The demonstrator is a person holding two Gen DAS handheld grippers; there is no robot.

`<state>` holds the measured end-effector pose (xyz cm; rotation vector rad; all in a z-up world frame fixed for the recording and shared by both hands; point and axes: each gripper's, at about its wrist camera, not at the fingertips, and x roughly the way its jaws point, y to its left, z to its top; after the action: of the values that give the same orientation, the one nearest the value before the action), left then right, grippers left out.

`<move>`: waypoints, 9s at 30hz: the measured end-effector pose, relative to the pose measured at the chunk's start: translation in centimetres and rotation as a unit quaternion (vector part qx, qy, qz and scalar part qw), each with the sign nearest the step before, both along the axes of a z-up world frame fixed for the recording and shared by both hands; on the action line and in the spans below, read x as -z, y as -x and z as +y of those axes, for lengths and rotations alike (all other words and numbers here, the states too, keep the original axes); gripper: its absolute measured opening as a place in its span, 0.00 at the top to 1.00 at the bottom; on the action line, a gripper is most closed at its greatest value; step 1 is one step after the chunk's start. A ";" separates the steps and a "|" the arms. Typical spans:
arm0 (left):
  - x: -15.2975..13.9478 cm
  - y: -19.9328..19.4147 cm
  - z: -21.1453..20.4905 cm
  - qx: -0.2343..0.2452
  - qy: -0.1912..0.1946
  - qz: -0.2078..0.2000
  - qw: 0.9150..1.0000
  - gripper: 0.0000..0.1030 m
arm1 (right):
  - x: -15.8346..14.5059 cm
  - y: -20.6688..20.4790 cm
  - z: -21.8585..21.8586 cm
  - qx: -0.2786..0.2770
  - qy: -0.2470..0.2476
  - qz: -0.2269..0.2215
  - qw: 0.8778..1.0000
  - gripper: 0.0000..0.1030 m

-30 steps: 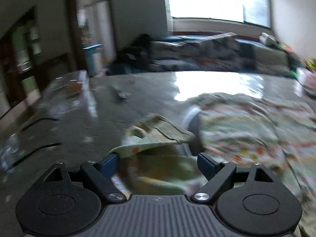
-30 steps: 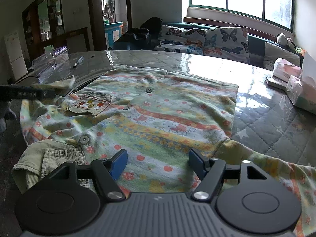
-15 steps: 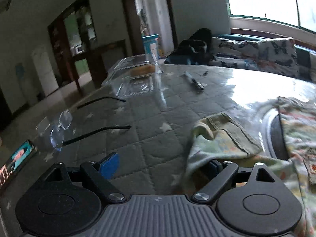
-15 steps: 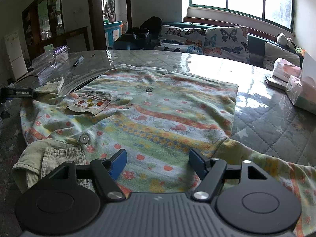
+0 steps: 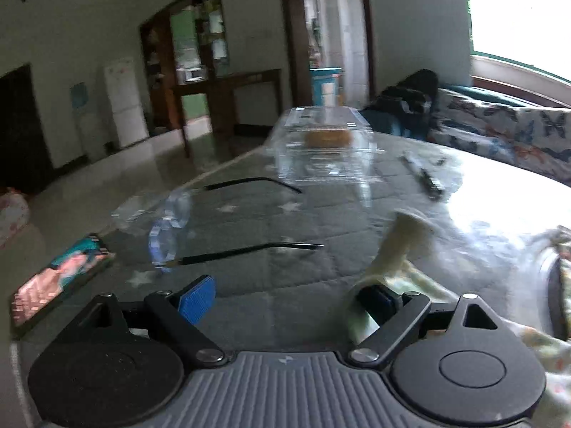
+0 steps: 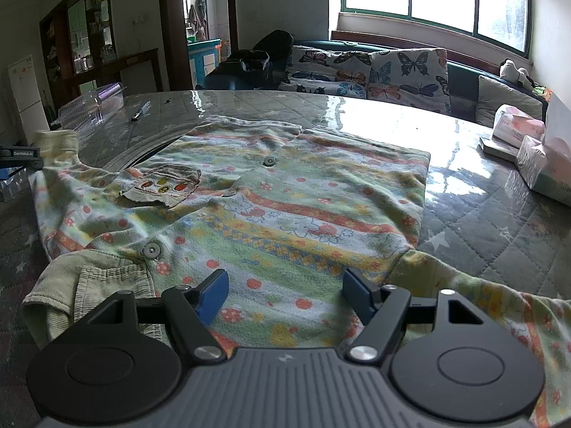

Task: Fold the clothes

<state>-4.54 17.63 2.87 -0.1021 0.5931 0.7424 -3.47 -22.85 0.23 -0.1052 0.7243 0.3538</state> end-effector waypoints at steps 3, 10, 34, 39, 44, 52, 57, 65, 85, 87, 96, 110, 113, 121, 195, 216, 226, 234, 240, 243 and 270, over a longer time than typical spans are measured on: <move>0.1 0.4 1.0 -0.011 -0.003 0.004 1.000 0.13 | 0.0 0.0 0.0 0.000 0.000 0.000 1.000 0.29; 0.5 0.6 0.8 0.026 -0.003 0.013 1.000 0.13 | 0.0 0.0 0.1 0.000 0.004 0.001 1.000 0.27; -1.9 1.1 -4.5 0.129 -0.035 0.005 0.991 0.16 | -1.1 1.6 0.3 -0.023 0.005 -0.002 1.000 0.26; -2.0 1.3 -9.8 0.264 0.006 0.000 0.964 0.17 | -1.8 2.1 1.6 -0.048 -0.004 -0.003 0.999 0.30; -0.2 1.8 -13.4 0.342 0.000 0.024 0.940 0.18 | -1.5 3.0 2.4 -0.070 0.012 0.005 0.997 0.31; 2.1 3.8 -15.0 0.376 -0.050 0.041 0.924 0.17 | -1.3 4.1 1.7 -0.074 0.018 0.014 0.997 0.30; 1.7 4.5 -14.2 0.374 -0.046 0.044 0.925 0.16 | -1.1 4.2 1.3 -0.071 0.013 0.022 0.997 0.30; -1.3 4.8 -16.1 0.391 -0.044 0.003 0.920 0.17 | -1.7 4.6 0.4 -0.052 0.009 0.008 0.999 0.31; 1.7 5.0 -22.8 0.490 -0.053 0.038 0.869 0.16 | -1.5 6.5 -4.5 0.019 0.008 0.013 1.000 0.38; 1.7 5.0 -22.8 0.491 -0.054 0.039 0.869 0.16 | -1.2 6.6 -4.9 0.024 0.014 0.018 0.999 0.38; -0.2 4.9 -23.5 0.497 -0.055 0.018 0.866 0.15 | -2.3 4.9 -7.0 0.056 0.010 -0.012 0.998 0.39; -0.8 4.1 -27.2 0.532 -0.048 0.017 0.845 0.12 | -0.4 4.8 -16.8 0.219 0.012 -0.014 0.975 0.39; -0.8 4.0 -27.9 0.537 -0.049 0.018 0.842 0.11 | -0.3 5.5 -18.9 0.249 0.006 -0.016 0.968 0.39; -0.6 3.7 -29.7 0.549 -0.054 0.027 0.833 0.09 | -0.7 6.2 -20.6 0.276 0.002 -0.037 0.960 0.47; -2.4 3.9 -16.7 0.390 0.049 -0.028 0.919 0.00 | -9.8 0.7 4.8 -0.099 -0.098 -0.064 0.988 0.87; 0.0 3.9 -21.1 0.477 0.062 0.051 0.875 0.70 | -4.1 4.0 -4.4 -0.003 0.011 0.004 1.000 0.67; -2.5 4.0 -21.2 0.484 0.036 0.010 0.874 0.98 | -2.9 5.0 -4.3 -0.005 0.013 0.010 1.000 0.63; -4.2 3.1 -19.4 0.476 0.054 -0.015 0.878 0.95 | -3.4 5.9 -3.9 -0.018 0.022 0.001 1.000 0.53; -2.3 4.0 -19.1 0.477 0.055 0.026 0.877 0.45 | -3.0 6.4 -3.3 -0.027 0.029 0.003 0.999 0.51; -1.6 4.1 -19.1 0.475 0.070 0.035 0.876 0.45 | -2.9 6.4 -3.4 -0.027 0.030 0.006 0.999 0.51; -3.4 2.7 -19.1 0.473 0.078 -0.004 0.877 0.96 | -3.0 7.3 -1.8 -0.067 0.001 -0.004 0.998 0.47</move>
<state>-7.25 -1.51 6.27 0.0434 0.6078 -0.2638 -10.74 -24.69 3.21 -0.1577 0.7107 0.4801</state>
